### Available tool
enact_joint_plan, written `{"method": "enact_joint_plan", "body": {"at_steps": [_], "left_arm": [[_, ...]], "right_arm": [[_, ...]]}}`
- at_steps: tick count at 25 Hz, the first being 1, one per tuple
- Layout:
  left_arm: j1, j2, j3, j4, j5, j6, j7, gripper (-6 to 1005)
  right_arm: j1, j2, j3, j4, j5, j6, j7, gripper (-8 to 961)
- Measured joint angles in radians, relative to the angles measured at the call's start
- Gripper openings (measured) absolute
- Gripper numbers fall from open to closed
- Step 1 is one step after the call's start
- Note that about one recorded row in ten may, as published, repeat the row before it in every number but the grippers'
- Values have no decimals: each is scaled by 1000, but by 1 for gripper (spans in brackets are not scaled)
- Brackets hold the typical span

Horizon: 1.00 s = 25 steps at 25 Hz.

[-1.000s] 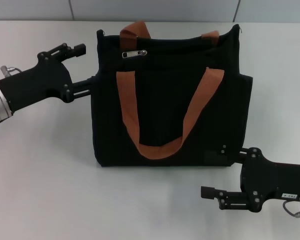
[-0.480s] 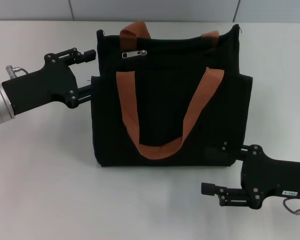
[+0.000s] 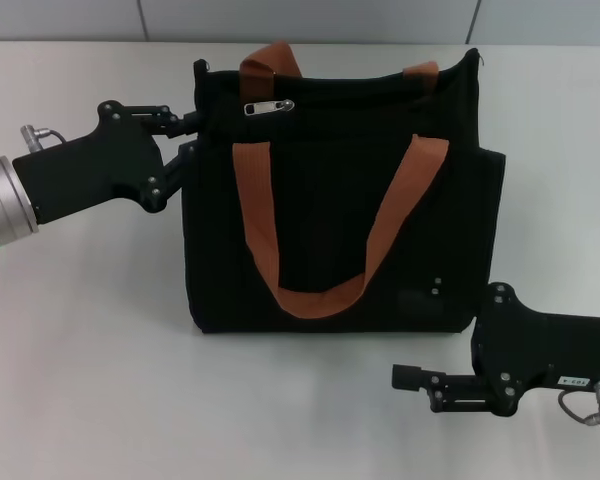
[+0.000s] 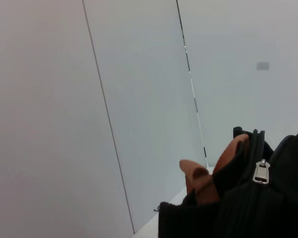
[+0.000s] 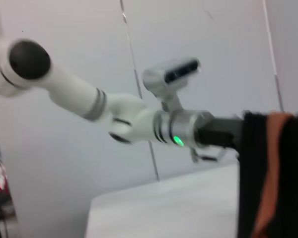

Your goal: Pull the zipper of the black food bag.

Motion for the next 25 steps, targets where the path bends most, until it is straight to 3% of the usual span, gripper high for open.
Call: {"method": "enact_joint_plan", "body": {"at_steps": [10, 14, 22, 25], "left_arm": [[11, -8, -6, 7, -18, 35, 43, 45], [16, -9, -7, 7, -34, 46, 46, 30], [36, -12, -8, 6, -80, 83, 81, 24], [41, -14, -8, 5, -94, 94, 95, 24]], "right_arm": [[25, -1, -1, 31, 146, -207, 51, 773], [39, -3, -1, 26, 196, -224, 132, 773], [123, -6, -1, -57, 284, -205, 545, 767], [184, -18, -7, -95, 284, -137, 770, 762]]}}
